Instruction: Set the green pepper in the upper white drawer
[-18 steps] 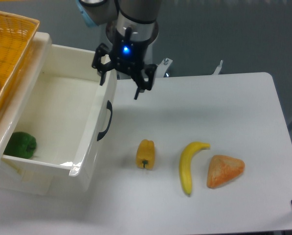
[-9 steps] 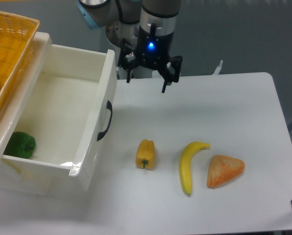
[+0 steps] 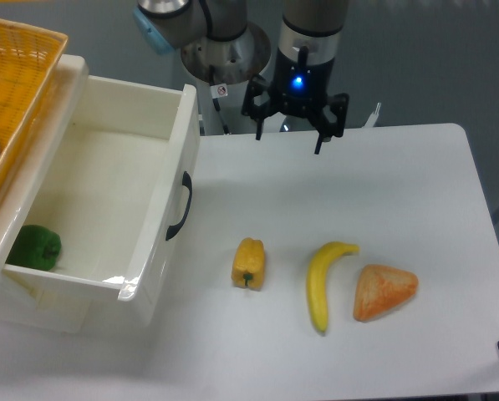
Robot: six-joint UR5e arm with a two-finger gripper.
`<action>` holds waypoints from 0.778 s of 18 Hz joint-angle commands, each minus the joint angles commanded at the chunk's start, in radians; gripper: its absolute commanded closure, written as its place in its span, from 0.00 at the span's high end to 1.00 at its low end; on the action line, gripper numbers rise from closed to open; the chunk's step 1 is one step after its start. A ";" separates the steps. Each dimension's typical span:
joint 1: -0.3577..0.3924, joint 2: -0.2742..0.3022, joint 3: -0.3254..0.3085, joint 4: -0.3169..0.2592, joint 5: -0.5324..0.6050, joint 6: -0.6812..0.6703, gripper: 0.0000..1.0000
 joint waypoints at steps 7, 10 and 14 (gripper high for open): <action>0.014 -0.066 -0.006 0.011 0.058 0.048 1.00; 0.012 -0.095 0.003 0.014 0.064 0.048 1.00; 0.011 -0.113 0.003 0.014 0.063 0.046 1.00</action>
